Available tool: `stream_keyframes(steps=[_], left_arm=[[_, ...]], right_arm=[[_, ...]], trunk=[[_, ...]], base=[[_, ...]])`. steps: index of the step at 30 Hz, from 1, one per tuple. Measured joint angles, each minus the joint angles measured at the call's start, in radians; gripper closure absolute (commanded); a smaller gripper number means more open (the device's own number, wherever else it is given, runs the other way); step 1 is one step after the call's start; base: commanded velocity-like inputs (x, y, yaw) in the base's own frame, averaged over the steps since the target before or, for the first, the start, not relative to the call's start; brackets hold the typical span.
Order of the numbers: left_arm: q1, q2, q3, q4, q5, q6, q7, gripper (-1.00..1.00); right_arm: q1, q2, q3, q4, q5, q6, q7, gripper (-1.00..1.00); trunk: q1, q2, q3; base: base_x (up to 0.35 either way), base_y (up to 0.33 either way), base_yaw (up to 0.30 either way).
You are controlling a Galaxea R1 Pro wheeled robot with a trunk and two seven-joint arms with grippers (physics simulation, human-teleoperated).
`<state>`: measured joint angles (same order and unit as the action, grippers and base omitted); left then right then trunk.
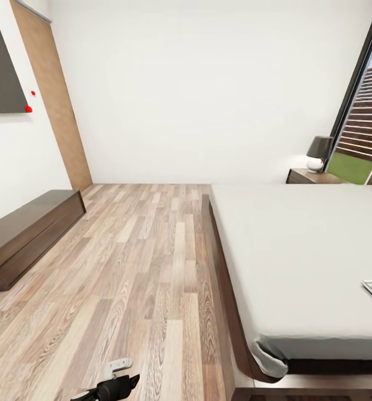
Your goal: In the bedroom, move the book from the bed onto either nightstand, and place the two sandals side by side next to the bed.
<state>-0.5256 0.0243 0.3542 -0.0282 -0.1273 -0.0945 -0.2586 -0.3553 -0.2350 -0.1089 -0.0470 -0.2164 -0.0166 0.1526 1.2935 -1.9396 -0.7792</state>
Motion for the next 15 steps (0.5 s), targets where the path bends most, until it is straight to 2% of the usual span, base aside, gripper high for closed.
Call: stream_keyframes(steps=[15], left_arm=[[0.000,0.000,0.000,0.001,0.000,0.000,0.000,-1.00]], right_arm=[[0.000,0.000,0.000,0.001,0.000,0.000,0.000,-1.00]], trunk=[[-0.058,0.105,0.047]], base=[[0.000,0.000,0.000]])
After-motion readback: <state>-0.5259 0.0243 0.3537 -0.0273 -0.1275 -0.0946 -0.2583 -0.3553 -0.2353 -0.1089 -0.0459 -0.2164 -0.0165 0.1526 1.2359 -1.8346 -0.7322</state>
